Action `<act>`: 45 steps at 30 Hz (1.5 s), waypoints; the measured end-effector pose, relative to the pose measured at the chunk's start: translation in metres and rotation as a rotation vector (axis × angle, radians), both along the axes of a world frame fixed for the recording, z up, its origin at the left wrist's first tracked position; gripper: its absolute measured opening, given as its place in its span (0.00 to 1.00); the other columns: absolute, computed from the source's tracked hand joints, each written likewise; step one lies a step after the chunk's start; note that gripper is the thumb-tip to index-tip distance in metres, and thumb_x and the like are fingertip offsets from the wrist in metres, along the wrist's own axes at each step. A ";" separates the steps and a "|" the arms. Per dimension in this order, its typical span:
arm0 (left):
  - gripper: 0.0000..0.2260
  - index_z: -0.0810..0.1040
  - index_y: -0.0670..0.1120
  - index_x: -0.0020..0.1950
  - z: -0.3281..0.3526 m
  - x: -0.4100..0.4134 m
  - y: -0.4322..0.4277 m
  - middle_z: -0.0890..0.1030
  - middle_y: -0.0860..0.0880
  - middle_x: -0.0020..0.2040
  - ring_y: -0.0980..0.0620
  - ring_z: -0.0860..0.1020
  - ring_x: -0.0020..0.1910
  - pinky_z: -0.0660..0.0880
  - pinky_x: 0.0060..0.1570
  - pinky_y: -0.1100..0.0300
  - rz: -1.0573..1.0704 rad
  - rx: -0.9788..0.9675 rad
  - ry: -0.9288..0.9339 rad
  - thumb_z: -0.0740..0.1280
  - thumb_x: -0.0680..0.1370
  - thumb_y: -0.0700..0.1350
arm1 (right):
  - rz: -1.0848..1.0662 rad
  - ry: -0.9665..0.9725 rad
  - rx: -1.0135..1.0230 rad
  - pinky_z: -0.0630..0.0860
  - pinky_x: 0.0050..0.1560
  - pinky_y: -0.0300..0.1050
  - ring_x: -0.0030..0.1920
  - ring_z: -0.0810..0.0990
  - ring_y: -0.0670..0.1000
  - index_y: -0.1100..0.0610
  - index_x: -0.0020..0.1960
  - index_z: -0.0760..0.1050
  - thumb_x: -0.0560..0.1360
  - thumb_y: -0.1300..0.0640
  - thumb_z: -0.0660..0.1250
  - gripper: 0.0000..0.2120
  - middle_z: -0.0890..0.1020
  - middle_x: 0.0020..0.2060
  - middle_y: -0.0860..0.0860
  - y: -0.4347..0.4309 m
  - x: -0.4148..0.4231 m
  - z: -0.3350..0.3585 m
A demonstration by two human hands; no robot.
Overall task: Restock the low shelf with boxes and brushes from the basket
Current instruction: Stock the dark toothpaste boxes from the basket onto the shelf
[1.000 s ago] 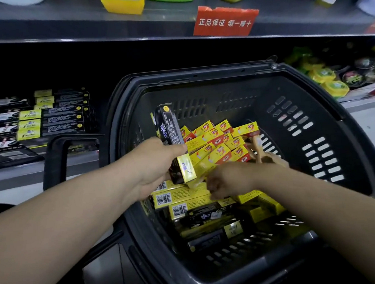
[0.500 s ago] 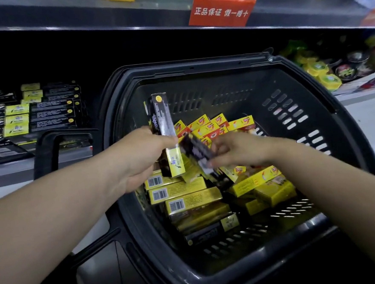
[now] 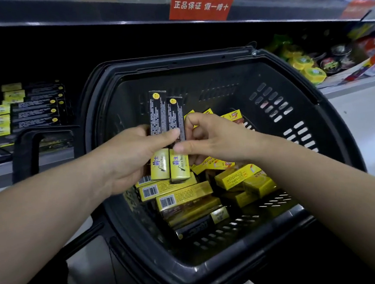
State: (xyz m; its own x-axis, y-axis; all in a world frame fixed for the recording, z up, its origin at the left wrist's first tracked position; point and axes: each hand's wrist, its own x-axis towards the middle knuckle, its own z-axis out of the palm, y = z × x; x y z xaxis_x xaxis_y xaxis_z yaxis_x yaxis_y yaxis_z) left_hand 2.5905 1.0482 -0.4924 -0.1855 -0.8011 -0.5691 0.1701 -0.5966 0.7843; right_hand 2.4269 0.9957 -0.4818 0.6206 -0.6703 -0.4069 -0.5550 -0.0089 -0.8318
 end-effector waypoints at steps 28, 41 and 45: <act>0.12 0.79 0.45 0.55 0.018 0.038 0.000 0.86 0.46 0.45 0.49 0.84 0.43 0.81 0.39 0.57 0.160 -0.022 0.044 0.69 0.74 0.47 | -0.111 0.042 0.160 0.78 0.47 0.39 0.51 0.82 0.47 0.45 0.64 0.69 0.66 0.43 0.72 0.28 0.83 0.51 0.48 -0.014 0.001 0.022; 0.24 0.79 0.46 0.57 0.029 0.084 0.015 0.86 0.45 0.46 0.48 0.85 0.41 0.79 0.31 0.60 0.199 -0.153 0.164 0.74 0.62 0.46 | -0.208 -0.164 -0.079 0.73 0.63 0.54 0.56 0.80 0.47 0.42 0.66 0.67 0.76 0.48 0.65 0.19 0.80 0.58 0.44 -0.004 0.101 0.042; 0.28 0.76 0.46 0.62 0.026 0.086 0.018 0.85 0.45 0.48 0.48 0.84 0.43 0.79 0.32 0.59 0.215 -0.136 0.176 0.74 0.61 0.43 | -0.251 -0.162 -0.180 0.73 0.63 0.55 0.57 0.78 0.47 0.41 0.65 0.67 0.77 0.45 0.60 0.16 0.79 0.57 0.44 0.004 0.108 0.033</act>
